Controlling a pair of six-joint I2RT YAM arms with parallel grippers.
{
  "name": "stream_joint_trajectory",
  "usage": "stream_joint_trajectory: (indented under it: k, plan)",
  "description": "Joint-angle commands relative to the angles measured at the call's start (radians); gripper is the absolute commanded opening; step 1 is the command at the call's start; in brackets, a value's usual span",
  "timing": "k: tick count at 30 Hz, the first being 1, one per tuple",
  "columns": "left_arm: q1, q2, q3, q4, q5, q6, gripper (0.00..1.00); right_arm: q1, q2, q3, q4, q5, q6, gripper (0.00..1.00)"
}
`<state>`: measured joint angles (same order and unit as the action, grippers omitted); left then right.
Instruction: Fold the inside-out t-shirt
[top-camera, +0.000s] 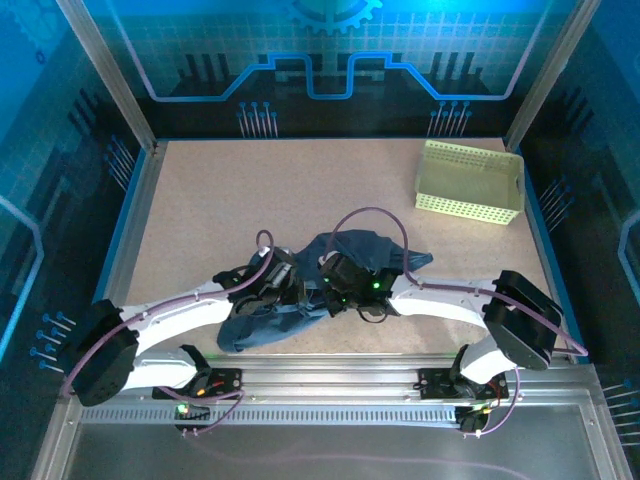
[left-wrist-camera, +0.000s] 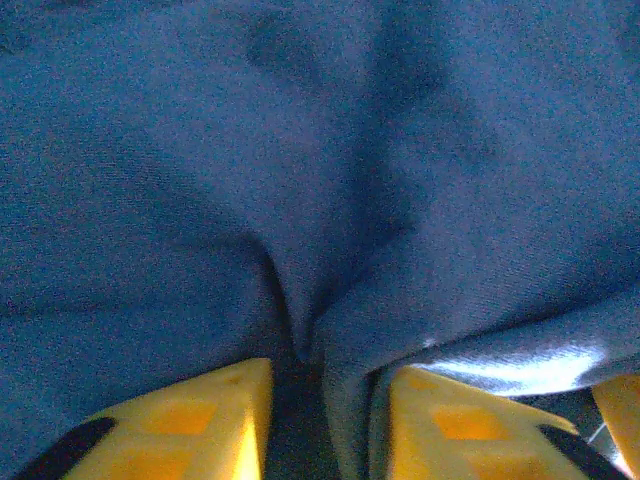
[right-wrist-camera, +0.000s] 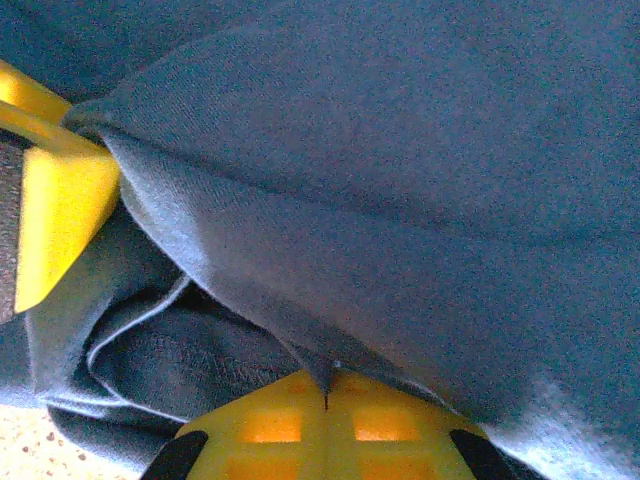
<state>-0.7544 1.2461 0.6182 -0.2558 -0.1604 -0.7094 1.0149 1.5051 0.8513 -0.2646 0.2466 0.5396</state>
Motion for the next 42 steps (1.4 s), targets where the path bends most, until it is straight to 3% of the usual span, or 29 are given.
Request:
stream_joint_trajectory:
  k: [1,7,11,13,15,17,19,25,27,30,32,34,38,40,42]
  plan:
    - [0.007,-0.048,-0.022,-0.012,-0.013,-0.003,0.40,0.013,-0.016,0.010,-0.015,0.029,-0.007,0.02]
    - [0.017,-0.120,-0.050,-0.053,-0.048,0.023,0.45,-0.003,-0.041,0.001,-0.050,0.084,-0.006,0.01]
    - [0.016,-0.041,-0.031,-0.003,0.110,0.114,0.47,-0.039,-0.055,-0.018,-0.053,0.071,0.018,0.01]
    - [-0.001,0.026,0.000,-0.018,0.115,0.137,0.46,-0.050,-0.066,-0.028,-0.036,0.049,0.026,0.00]
    - [-0.006,0.080,0.022,-0.037,0.072,0.134,0.38,-0.052,-0.073,-0.028,-0.027,0.039,0.025,0.00]
    - [0.007,0.116,0.046,-0.083,-0.002,0.102,0.20,-0.052,-0.085,-0.029,-0.031,0.046,0.024,0.00]
    - [0.037,0.109,0.035,-0.080,-0.016,0.071,0.09,-0.053,-0.104,-0.038,-0.046,0.070,0.028,0.00]
    - [0.170,0.032,-0.034,-0.013,0.054,0.018,0.04,-0.058,-0.230,-0.146,0.046,0.040,-0.013,0.00]
    - [0.188,0.076,-0.002,-0.028,0.089,0.055,0.08,-0.056,-0.273,-0.191,0.112,-0.008,-0.033,0.00]
    - [0.188,0.167,0.075,-0.123,0.061,0.099,0.05,-0.055,-0.298,-0.228,0.154,-0.030,-0.040,0.00]
    - [0.186,0.170,0.087,-0.132,0.069,0.118,0.10,-0.060,-0.281,-0.215,0.107,0.009,-0.019,0.00]
    - [0.174,0.126,0.083,-0.115,0.092,0.135,0.25,-0.066,-0.251,-0.195,0.065,0.031,-0.007,0.00]
    - [0.094,-0.010,0.113,-0.159,0.010,0.164,0.44,-0.071,-0.220,-0.183,0.071,0.020,0.005,0.00]
    - [0.037,-0.063,0.138,-0.182,-0.038,0.176,0.49,-0.073,-0.220,-0.178,0.077,0.009,0.005,0.00]
    - [-0.019,-0.106,0.134,-0.133,-0.006,0.198,0.50,-0.073,-0.234,-0.181,0.100,-0.010,-0.004,0.00]
